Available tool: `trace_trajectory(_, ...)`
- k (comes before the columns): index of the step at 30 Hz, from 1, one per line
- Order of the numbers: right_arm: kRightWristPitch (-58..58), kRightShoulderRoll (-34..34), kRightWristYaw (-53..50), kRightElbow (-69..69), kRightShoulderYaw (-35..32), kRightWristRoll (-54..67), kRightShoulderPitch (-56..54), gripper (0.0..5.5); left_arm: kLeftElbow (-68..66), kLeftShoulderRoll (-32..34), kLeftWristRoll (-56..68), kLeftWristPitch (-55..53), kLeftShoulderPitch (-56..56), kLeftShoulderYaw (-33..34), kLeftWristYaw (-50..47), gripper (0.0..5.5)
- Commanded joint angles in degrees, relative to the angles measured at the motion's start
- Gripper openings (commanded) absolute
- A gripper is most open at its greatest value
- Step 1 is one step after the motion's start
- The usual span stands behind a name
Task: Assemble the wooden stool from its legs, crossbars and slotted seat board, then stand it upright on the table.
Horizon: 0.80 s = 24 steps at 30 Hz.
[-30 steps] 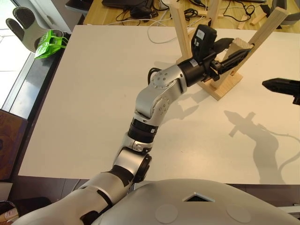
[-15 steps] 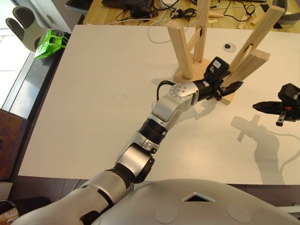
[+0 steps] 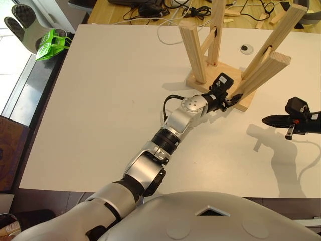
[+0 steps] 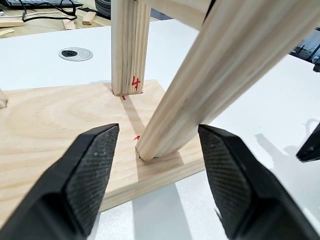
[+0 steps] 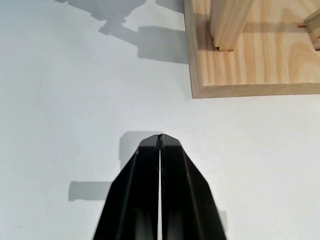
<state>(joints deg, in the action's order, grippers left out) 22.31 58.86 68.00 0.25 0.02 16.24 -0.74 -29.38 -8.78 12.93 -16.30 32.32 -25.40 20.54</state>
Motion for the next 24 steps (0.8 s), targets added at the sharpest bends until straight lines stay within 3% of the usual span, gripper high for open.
trace_trajectory(1, -2.7, -0.9, -1.9, 0.3, 1.0, -3.1, -1.0, 0.02, 22.6, -3.1, 4.1, -9.8, 16.4, 2.6, 5.0, 2.92)
trace_trajectory(4, -1.1, -4.2, -3.3, -0.5, 0.0, -0.6, -3.9, 0.02, 36.3, 7.9, 9.6, -21.3, 8.2, 6.4, 7.3, 2.92)
trace_trajectory(10, 2.7, -15.0, -12.6, -1.9, -3.7, 5.2, -13.4, 0.02, 51.0, 20.1, 24.5, -37.5, -0.3, 19.7, 11.2, 2.92)
trace_trajectory(15, 8.3, -24.3, -22.6, -6.8, -1.3, 6.1, -18.4, 0.02, 48.8, 20.5, 32.3, -37.7, 2.5, 32.1, 7.9, 2.92)
trace_trajectory(19, 12.5, -28.5, -28.0, -10.6, -0.6, 6.4, -17.2, 0.02, 46.6, 20.7, 30.6, -35.6, 2.0, 30.2, 7.9, 2.92)
trace_trajectory(24, 7.3, -31.8, -38.9, -8.5, -2.5, -0.5, -16.9, 0.02, 44.2, 19.1, 28.9, -32.6, 1.4, 28.7, 6.6, 2.92)
